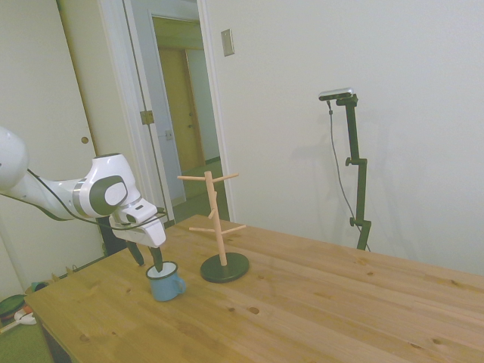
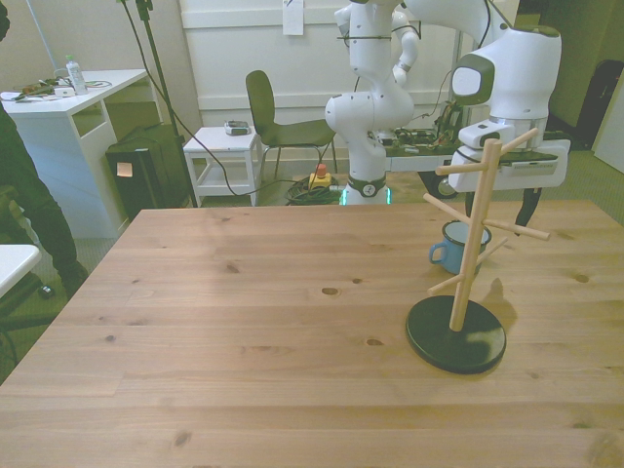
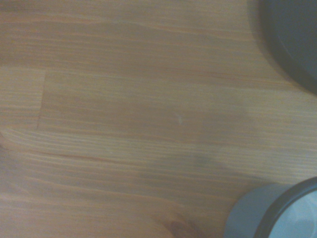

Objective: Hang the mug

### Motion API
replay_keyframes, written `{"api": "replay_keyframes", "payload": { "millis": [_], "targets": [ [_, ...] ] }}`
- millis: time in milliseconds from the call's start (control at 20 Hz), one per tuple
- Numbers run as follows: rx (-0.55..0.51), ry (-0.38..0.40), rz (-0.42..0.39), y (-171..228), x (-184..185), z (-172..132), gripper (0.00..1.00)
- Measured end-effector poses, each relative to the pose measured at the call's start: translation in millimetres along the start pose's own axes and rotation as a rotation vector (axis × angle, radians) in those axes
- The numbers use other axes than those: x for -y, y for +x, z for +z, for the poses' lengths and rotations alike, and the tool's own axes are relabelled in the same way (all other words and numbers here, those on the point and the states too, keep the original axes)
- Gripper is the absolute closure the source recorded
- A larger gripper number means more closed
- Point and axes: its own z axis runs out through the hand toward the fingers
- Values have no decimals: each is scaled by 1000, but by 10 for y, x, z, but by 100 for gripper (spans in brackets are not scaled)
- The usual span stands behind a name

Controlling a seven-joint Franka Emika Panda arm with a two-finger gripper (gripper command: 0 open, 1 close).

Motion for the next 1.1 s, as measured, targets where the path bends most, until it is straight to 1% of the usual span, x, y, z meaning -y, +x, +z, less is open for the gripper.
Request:
{"api": "replay_keyframes", "payload": {
  "millis": [50,300,1100],
  "targets": [
    [0,-1,0,2,7,37,100],
    [3,-6,-11,-4,30,178,100],
    [4,-11,2,99,-47,197,100]
  ]
}}
